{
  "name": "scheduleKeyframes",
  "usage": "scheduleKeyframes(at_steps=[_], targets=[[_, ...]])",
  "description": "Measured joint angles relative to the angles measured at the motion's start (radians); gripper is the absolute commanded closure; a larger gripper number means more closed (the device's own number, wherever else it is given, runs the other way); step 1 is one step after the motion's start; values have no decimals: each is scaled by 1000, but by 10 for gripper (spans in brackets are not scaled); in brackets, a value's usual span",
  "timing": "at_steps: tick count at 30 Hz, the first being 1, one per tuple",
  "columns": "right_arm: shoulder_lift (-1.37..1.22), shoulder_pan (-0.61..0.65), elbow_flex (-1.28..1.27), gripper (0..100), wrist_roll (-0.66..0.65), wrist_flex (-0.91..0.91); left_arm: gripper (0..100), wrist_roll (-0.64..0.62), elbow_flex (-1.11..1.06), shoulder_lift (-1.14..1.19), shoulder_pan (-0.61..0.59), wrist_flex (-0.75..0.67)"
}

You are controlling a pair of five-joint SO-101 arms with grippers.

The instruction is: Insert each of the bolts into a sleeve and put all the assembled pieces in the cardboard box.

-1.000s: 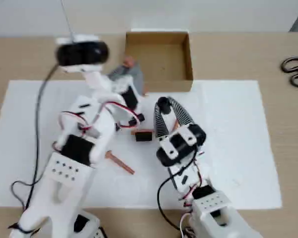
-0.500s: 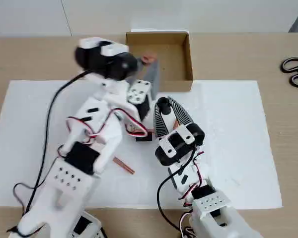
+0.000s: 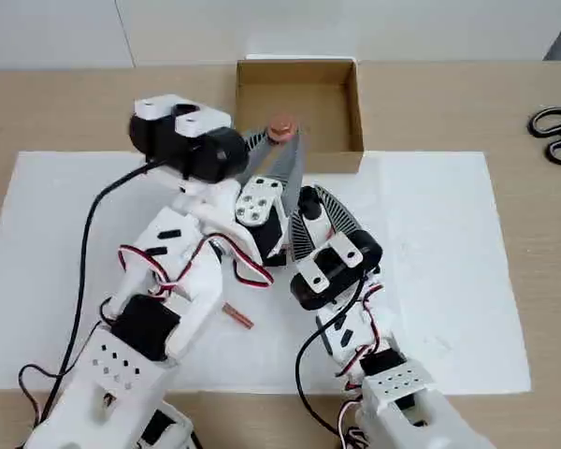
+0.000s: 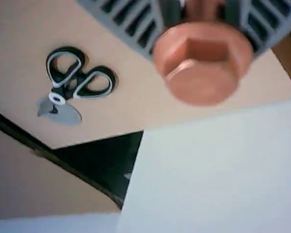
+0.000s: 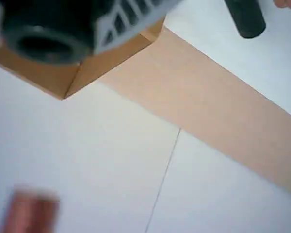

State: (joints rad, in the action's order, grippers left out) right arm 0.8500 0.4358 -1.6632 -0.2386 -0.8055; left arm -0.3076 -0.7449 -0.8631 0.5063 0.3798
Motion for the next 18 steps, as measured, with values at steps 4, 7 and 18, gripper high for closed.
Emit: scheduleKeyframes(at_steps=[4,7,18], targets=[[0,0,0,995,0,-32,994,0,-91,0,-2,-109],[0,0,0,995,0,-83,994,0,-124,0,-2,-184],[0,0,0,995,68,-95,994,0,-140,-2,-2,-226]])
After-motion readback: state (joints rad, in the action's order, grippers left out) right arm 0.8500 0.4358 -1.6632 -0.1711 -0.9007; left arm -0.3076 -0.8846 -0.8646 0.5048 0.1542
